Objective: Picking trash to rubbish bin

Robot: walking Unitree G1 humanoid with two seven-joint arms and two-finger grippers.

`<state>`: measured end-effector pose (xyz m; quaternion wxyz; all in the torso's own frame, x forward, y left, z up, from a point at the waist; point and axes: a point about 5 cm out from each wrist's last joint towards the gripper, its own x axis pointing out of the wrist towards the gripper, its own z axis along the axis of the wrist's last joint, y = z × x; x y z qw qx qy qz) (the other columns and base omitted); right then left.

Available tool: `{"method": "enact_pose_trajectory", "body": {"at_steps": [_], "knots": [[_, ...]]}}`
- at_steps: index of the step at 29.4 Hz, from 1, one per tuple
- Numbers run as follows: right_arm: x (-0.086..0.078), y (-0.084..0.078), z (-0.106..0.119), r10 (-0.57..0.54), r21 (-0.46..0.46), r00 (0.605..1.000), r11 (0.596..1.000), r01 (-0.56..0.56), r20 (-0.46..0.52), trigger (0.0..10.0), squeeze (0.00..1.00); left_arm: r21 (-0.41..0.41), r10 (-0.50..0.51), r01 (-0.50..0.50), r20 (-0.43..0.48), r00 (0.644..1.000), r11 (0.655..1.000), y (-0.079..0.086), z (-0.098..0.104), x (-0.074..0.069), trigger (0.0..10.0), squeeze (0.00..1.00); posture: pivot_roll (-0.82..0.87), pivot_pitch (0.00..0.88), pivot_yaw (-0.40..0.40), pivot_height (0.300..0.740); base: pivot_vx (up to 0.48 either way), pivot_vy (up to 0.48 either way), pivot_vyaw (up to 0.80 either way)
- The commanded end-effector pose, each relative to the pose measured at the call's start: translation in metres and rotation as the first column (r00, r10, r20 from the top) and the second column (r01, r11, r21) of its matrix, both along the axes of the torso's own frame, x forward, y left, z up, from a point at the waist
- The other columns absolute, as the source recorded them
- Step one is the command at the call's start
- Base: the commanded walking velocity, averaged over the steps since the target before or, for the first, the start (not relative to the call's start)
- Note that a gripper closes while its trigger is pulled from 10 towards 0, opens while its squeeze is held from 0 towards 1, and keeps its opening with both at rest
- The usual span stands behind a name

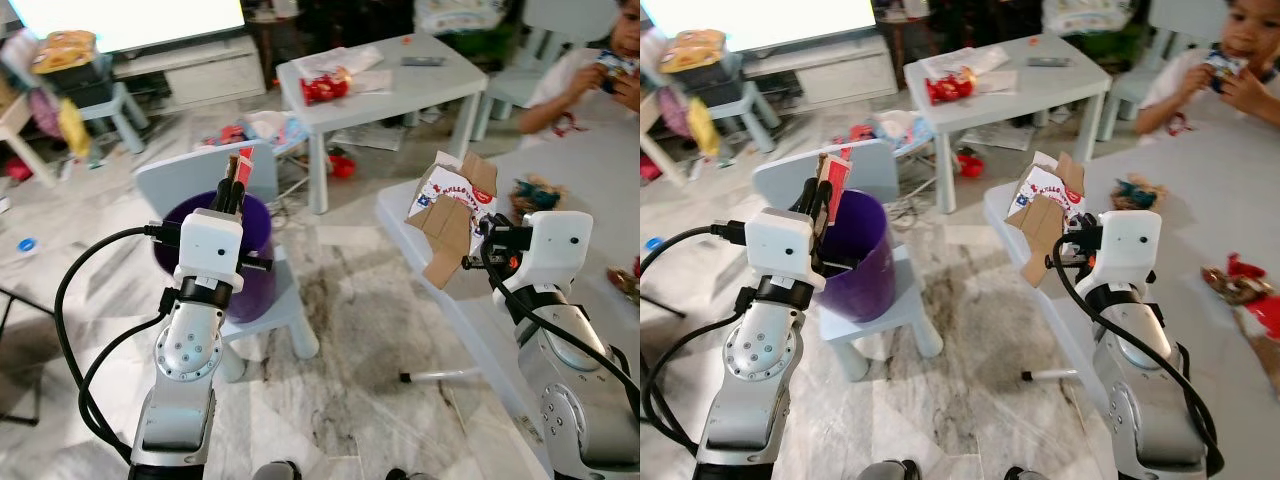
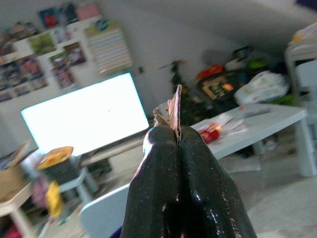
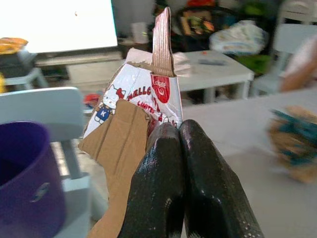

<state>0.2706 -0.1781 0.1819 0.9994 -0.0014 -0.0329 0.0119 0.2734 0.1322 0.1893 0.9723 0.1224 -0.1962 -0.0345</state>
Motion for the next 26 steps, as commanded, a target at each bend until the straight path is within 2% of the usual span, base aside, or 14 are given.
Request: {"method": "enact_pose_trajectory", "body": {"at_steps": [1,17,26], "knots": [[0.0016,0.0015,0.0024,0.008,-0.001,1.0,1.0,-0.008,0.012,0.0,0.0,-0.001,0.006,-0.006,0.001,1.0,1.0,0.0006,0.0032,-0.0035,0.0,0.0,0.03,0.1,0.052,0.74,0.0,0.0,0.8],[0.0013,-0.0001,0.0029,0.022,-0.006,1.0,1.0,-0.022,0.018,0.0,0.0,-0.053,-0.004,0.0,-0.066,0.998,0.999,-0.0039,0.0008,-0.003,0.0,0.0,0.02,0.105,0.039,0.74,0.0,0.0,0.79],[0.0007,-0.0009,0.0057,0.031,0.006,0.999,0.999,-0.031,0.03,0.0,0.0,-0.087,-0.003,-0.004,-0.081,0.997,0.996,-0.0046,0.002,-0.0006,0.0,0.0,0.01,0.107,0.031,0.74,0.0,0.0,0.0]]}}
